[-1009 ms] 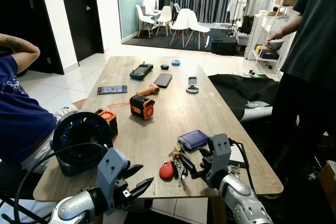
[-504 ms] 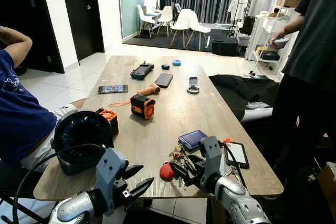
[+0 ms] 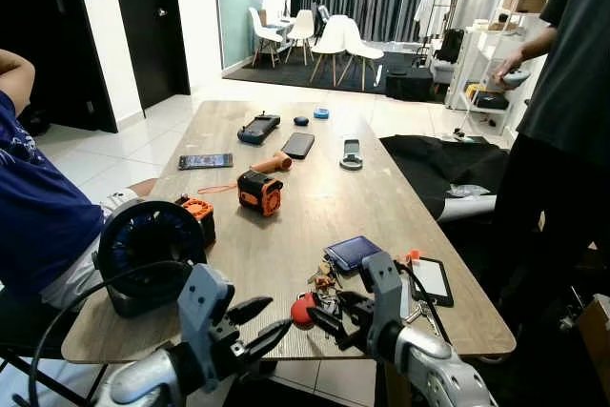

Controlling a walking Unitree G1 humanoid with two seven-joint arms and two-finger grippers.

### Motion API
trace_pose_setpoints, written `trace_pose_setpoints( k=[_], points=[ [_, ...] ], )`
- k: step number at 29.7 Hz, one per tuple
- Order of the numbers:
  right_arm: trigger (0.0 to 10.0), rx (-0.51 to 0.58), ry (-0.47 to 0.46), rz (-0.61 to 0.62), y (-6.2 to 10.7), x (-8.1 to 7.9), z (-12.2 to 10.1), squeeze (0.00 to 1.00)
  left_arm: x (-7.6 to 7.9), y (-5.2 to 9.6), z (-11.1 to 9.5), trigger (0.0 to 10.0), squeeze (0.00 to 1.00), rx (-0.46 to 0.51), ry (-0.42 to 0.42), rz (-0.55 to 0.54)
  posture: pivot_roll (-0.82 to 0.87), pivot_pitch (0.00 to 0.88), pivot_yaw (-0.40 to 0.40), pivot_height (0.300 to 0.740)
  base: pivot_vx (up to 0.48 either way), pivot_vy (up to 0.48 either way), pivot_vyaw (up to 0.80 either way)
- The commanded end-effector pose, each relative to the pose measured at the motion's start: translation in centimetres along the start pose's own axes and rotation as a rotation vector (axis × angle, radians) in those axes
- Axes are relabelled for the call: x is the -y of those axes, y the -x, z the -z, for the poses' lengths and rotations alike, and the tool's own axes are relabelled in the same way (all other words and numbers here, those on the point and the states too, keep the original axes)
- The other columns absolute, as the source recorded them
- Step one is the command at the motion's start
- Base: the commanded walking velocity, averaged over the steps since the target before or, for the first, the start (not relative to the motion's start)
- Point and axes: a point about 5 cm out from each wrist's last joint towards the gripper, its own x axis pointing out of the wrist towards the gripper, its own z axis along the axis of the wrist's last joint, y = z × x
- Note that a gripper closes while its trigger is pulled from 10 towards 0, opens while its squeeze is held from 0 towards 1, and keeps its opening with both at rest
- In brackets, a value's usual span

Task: Hang keys on a hook

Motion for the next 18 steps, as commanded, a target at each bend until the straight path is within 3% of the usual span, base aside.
trace_pose_setpoints(
  k=[1,8,9,13,14,18],
  points=[
    [10.0,-0.040,0.003,-0.007,0.2,-0.2,0.4,0.00,0.0,-0.2,0.3,10.0,0.00,-0.005,-0.010,-0.016,0.07,0.031,-0.027,0.740,0.000,0.000,0.00],
    [10.0,-0.085,-0.053,0.018,0.5,-0.1,1.2,0.00,0.1,-0.4,0.3,10.0,0.00,-0.006,-0.004,-0.014,0.06,0.025,-0.028,0.740,0.000,0.000,0.00],
    [10.0,-0.101,-0.104,0.037,0.7,0.2,1.6,0.00,0.2,-0.5,0.3,10.0,0.00,-0.003,0.002,-0.006,0.06,0.023,-0.029,0.740,0.000,0.000,0.00],
    [10.0,-0.104,-0.137,0.048,0.8,0.3,1.8,0.00,0.2,-0.5,0.3,10.0,0.00,0.004,0.003,-0.007,0.07,0.021,-0.030,0.740,0.000,0.000,0.00],
    [10.0,-0.094,-0.185,0.054,0.9,0.3,1.6,0.00,0.2,-0.5,0.3,10.0,0.00,0.014,0.012,-0.010,0.07,0.018,-0.029,0.740,0.000,0.000,0.00],
    [10.0,-0.092,-0.187,0.057,0.9,0.4,1.4,0.00,0.3,-0.5,0.3,10.0,0.00,0.016,0.012,-0.008,0.07,0.016,-0.029,0.740,0.000,0.000,0.00]
  ],
)
